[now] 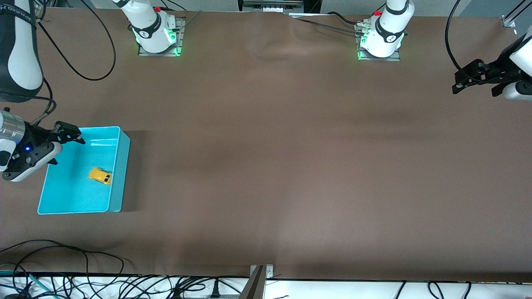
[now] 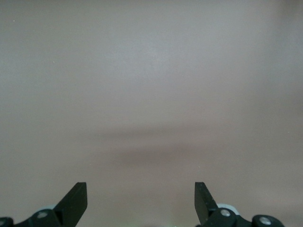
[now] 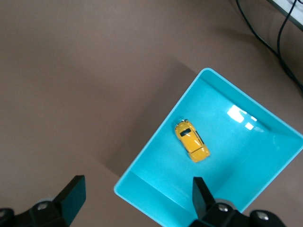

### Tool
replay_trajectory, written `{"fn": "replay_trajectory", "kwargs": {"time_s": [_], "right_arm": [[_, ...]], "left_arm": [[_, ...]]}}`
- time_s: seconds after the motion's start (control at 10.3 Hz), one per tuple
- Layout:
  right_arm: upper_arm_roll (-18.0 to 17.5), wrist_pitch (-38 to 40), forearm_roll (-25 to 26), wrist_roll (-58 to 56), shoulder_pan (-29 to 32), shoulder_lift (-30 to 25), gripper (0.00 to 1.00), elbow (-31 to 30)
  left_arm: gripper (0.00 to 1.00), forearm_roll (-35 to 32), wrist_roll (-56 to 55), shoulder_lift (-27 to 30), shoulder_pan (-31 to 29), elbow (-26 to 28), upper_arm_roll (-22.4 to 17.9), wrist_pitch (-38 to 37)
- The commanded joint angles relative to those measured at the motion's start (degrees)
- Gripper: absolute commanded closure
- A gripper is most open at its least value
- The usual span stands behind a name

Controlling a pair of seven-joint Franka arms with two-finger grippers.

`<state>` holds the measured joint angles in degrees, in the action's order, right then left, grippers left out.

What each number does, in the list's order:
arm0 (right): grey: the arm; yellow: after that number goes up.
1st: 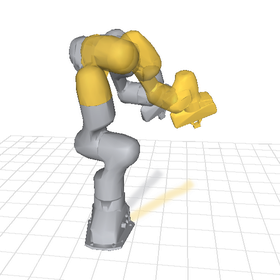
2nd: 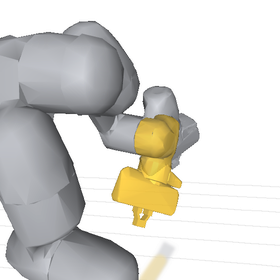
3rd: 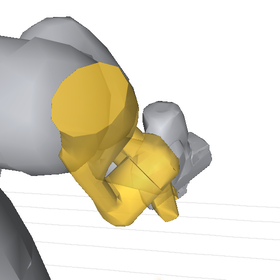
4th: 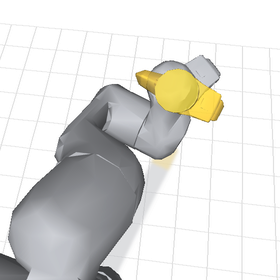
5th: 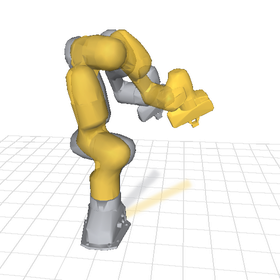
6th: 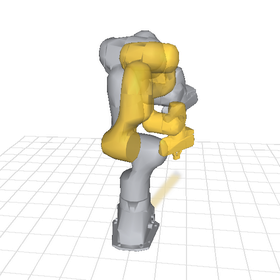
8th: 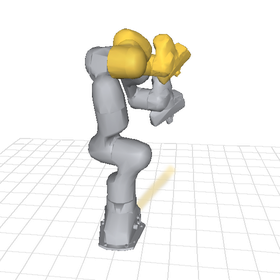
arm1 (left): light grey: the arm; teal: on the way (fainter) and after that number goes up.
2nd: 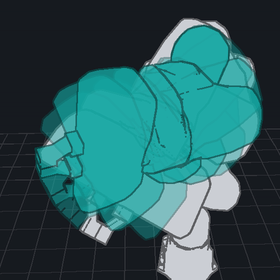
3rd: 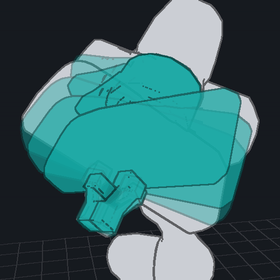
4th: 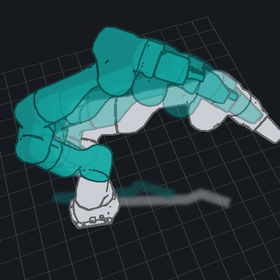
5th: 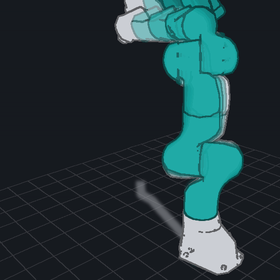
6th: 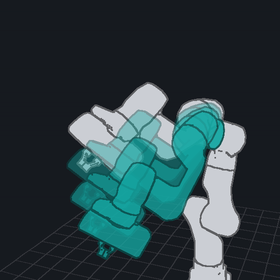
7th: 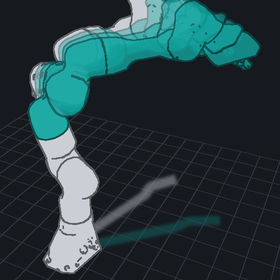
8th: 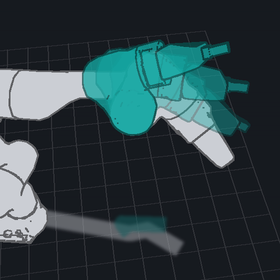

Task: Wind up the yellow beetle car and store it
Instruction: 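Open the right gripper and lift it away from the bin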

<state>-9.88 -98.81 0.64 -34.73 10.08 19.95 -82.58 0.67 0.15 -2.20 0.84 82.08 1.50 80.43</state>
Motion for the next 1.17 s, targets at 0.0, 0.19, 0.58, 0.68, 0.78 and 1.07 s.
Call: {"fn": "replay_trajectory", "kwargs": {"time_s": [0.0, 0.19, 0.58, 0.68, 0.78, 1.07], "right_arm": [[-1.80, 3.61, -0.46, 12.18, 0.29, -0.70, 0.00, 0.75], [-1.72, 5.03, -0.55, 19.68, 0.38, -0.70, 0.00, 0.75], [-0.76, 8.82, -0.55, 22.24, 0.12, -3.51, 0.00, -0.47], [2.03, 7.16, -0.55, 22.86, -2.23, -4.90, 0.00, -2.39], [5.98, 4.62, -0.55, 24.87, -5.39, -6.92, 0.00, -5.29], [9.26, -7.14, -0.64, 25.76, -6.30, -12.37, 0.00, -15.12]], "left_arm": [[0.00, -1.02, -0.50, -0.35, 0.39, -1.49, -0.01, -1.15], [0.00, -1.02, -0.50, -0.35, 0.39, -1.49, -0.01, -1.41], [0.00, -1.02, -0.50, -0.26, 0.39, -1.49, 0.08, -2.12], [0.00, -0.94, -0.50, -0.17, 0.39, -1.49, 0.25, -2.29], [0.00, -1.02, -0.50, -0.17, 0.39, -1.49, 0.25, -2.38], [0.00, -1.02, -0.50, -0.17, 0.39, -1.49, 0.25, -2.38]]}}
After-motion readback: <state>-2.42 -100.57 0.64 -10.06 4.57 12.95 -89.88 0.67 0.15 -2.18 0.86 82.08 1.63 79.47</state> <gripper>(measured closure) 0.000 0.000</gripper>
